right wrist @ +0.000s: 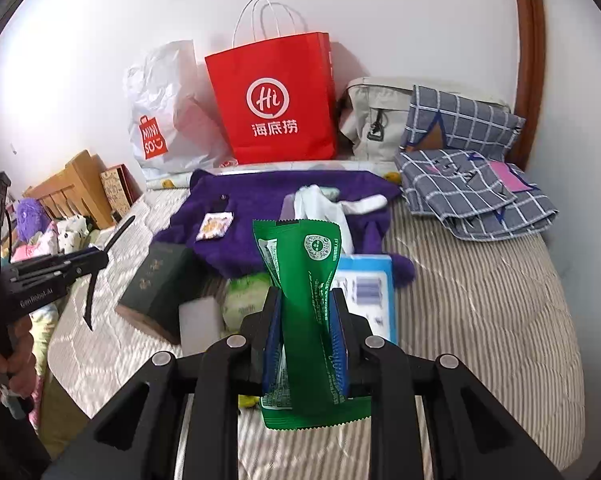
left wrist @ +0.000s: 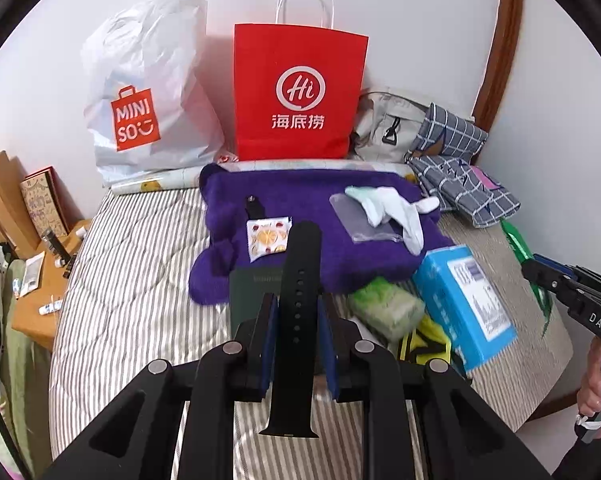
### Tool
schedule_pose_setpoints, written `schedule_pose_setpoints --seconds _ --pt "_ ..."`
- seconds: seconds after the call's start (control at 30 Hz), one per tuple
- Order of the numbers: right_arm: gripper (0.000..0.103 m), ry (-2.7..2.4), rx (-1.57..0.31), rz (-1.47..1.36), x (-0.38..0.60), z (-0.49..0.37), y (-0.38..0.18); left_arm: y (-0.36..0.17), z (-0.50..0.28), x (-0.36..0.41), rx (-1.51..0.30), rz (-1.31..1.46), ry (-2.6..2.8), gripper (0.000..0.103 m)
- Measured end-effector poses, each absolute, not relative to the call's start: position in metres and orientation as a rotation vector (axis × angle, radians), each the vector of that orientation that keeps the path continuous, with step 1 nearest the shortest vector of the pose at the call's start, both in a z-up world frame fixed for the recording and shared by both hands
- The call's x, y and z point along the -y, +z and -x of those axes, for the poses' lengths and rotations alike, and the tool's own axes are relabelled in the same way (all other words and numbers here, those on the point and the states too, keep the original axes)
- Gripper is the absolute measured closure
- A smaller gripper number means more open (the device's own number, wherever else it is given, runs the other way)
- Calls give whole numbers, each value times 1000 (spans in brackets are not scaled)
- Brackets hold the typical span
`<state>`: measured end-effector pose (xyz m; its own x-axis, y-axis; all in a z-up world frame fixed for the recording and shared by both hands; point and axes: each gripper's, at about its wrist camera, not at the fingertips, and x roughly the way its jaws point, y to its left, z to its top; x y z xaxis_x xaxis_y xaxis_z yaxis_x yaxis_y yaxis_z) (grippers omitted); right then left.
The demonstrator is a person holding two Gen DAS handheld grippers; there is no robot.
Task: Organize soft objects
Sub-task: 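Carry the black strap and green packet over the purple towel with both grippers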
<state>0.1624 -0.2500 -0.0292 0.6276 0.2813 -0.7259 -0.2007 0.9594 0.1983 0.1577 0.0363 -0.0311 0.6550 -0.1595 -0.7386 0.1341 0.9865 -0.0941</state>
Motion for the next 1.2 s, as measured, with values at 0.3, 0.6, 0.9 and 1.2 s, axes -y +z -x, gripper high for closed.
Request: schedule_pose_setpoints --seconds 0.3,0.6,0.9,1.2 --pt "80 316 -848 -116 233 -208 -26 -30 -196 -38 -849 48 -153 83" --pt "80 340 -874 -135 223 -261 -33 -32 -235 -52 -857 65 -142 83" --pt "80 349 -904 -113 202 -304 -49 -44 -275 -59 -884 92 -141 83" --pt "80 359 -995 -76 181 -337 -92 -72 -316 -55 -950 98 -175 83"
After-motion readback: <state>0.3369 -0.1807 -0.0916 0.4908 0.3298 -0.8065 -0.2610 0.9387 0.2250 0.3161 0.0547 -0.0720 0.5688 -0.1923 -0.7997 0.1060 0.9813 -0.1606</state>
